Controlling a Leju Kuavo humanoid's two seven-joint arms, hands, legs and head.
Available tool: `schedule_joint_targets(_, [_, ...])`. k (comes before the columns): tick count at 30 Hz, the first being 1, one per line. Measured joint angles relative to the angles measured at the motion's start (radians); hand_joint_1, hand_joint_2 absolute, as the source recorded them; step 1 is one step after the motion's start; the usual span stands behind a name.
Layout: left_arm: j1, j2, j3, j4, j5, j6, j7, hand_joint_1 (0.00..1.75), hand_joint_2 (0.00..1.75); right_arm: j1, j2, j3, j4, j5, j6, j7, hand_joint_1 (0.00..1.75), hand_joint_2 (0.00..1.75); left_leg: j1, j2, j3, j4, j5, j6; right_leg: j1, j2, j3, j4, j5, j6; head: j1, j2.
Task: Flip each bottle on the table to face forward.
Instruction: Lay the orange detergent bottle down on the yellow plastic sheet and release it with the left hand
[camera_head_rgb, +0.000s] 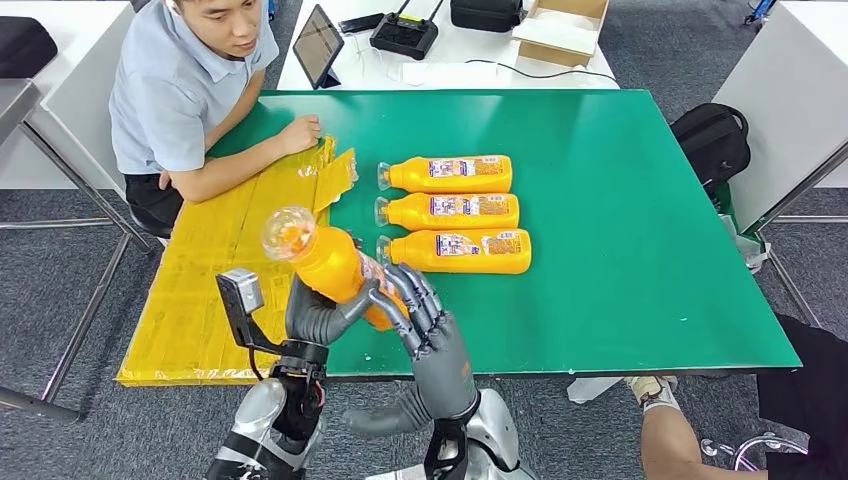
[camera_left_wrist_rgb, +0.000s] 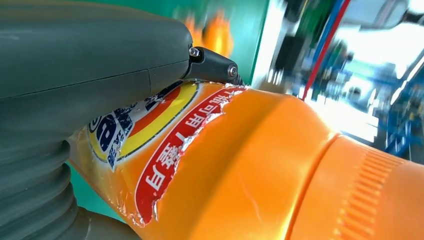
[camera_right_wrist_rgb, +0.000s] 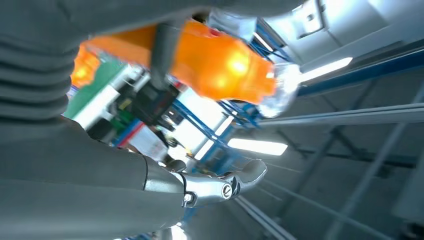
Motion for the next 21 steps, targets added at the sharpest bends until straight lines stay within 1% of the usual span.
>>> schedule_joint_targets(5, [-0.039,0.013,0.018,0.011,-0.171,0.129,-0.045,1.75,1.75,0.009,-0.005,0.003,-0.065,0.032,-0.001,0.0,0.0,0.0,0.0,0.0,0.0,0.0,0.0,0.0,0.0,0.0,0.0,0.0,0.0,0.0,0.0,0.0])
schedule_joint_targets(8, [-0.066,0.03,0.023,0.02,-0.36,0.267,-0.061,1.75,1.75,0.012,-0.006,0.004,-0.092,0.029,-0.001,0.0,0.0,0.0,0.0,0.0,0.0,0.0,0.0,0.0,0.0,0.0,0.0,0.0,0.0,0.0,0.0,0.0])
schedule_joint_targets(10, [-0.094,0.046,0.024,0.041,-0.505,0.355,-0.045,1.75,1.75,0.012,-0.006,0.004,-0.104,0.022,-0.001,0.0,0.0,0.0,0.0,0.0,0.0,0.0,0.0,0.0,0.0,0.0,0.0,0.0,0.0,0.0,0.0,0.0])
schedule_joint_targets(12, [-0.13,0.063,0.028,0.083,-0.642,0.413,-0.007,1.75,1.75,0.012,-0.006,0.007,-0.111,0.014,-0.001,0.0,0.0,0.0,0.0,0.0,0.0,0.0,0.0,0.0,0.0,0.0,0.0,0.0,0.0,0.0,0.0,0.0])
schedule_joint_targets(14, [-0.168,0.079,0.034,0.146,-0.755,0.446,0.032,1.75,1.75,0.012,-0.006,0.011,-0.112,0.006,-0.001,0.0,0.0,0.0,0.0,0.0,0.0,0.0,0.0,0.0,0.0,0.0,0.0,0.0,0.0,0.0,0.0,0.0])
schedule_joint_targets(16, [-0.206,0.094,0.038,0.221,-0.835,0.459,0.059,1.75,1.75,0.012,-0.007,0.014,-0.112,-0.001,-0.001,0.0,0.0,0.0,0.0,0.0,0.0,0.0,0.001,0.0,0.0,0.0,0.0,0.0,0.0,0.0,0.0,0.0])
schedule_joint_targets(18, [-0.233,0.104,0.043,0.285,-0.872,0.46,0.072,1.75,1.75,0.012,-0.008,0.017,-0.112,-0.005,-0.001,0.0,0.0,0.0,0.0,0.0,0.0,0.0,0.001,0.001,0.0,0.0,0.0,0.0,0.0,0.0,0.0,0.0])
schedule_joint_targets(21, [-0.254,0.114,0.047,0.342,-0.884,0.461,0.077,1.75,1.75,0.012,-0.009,0.018,-0.112,-0.008,-0.001,0.0,0.0,0.0,0.0,0.0,0.0,0.0,0.001,0.001,0.0,0.0,0.0,0.0,0.0,0.0,0.0,0.0])
